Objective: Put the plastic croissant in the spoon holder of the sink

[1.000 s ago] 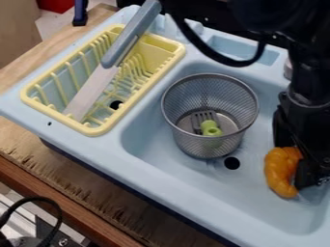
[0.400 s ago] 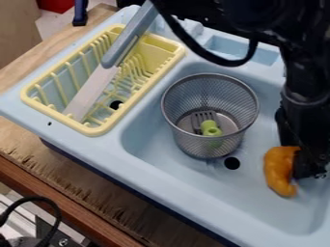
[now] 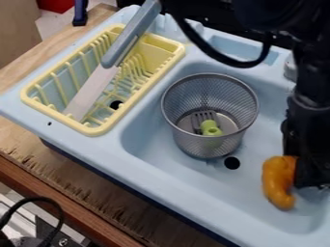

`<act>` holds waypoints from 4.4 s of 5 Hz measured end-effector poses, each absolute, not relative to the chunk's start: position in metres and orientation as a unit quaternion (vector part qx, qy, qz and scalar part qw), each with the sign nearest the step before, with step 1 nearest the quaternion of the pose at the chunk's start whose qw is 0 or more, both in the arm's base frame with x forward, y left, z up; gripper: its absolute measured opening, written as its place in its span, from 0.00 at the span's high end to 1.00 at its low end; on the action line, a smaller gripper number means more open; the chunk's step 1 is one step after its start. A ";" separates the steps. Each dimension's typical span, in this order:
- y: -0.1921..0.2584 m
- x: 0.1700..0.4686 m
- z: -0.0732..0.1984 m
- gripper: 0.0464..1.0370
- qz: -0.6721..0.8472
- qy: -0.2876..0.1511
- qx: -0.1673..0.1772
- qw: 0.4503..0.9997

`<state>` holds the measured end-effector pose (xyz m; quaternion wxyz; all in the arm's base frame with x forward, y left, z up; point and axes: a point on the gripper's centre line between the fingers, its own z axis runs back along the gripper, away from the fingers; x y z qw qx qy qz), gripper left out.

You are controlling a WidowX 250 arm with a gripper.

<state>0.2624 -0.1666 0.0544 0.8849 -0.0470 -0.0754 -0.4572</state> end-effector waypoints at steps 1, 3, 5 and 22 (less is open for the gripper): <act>-0.167 0.263 0.060 0.51 -0.444 -0.068 -0.046 0.892; -0.163 0.267 0.108 0.51 -0.399 -0.084 0.002 0.913; -0.131 0.280 0.147 0.51 -0.325 -0.145 0.031 0.934; -0.040 0.353 0.151 0.04 0.067 -0.269 0.040 0.960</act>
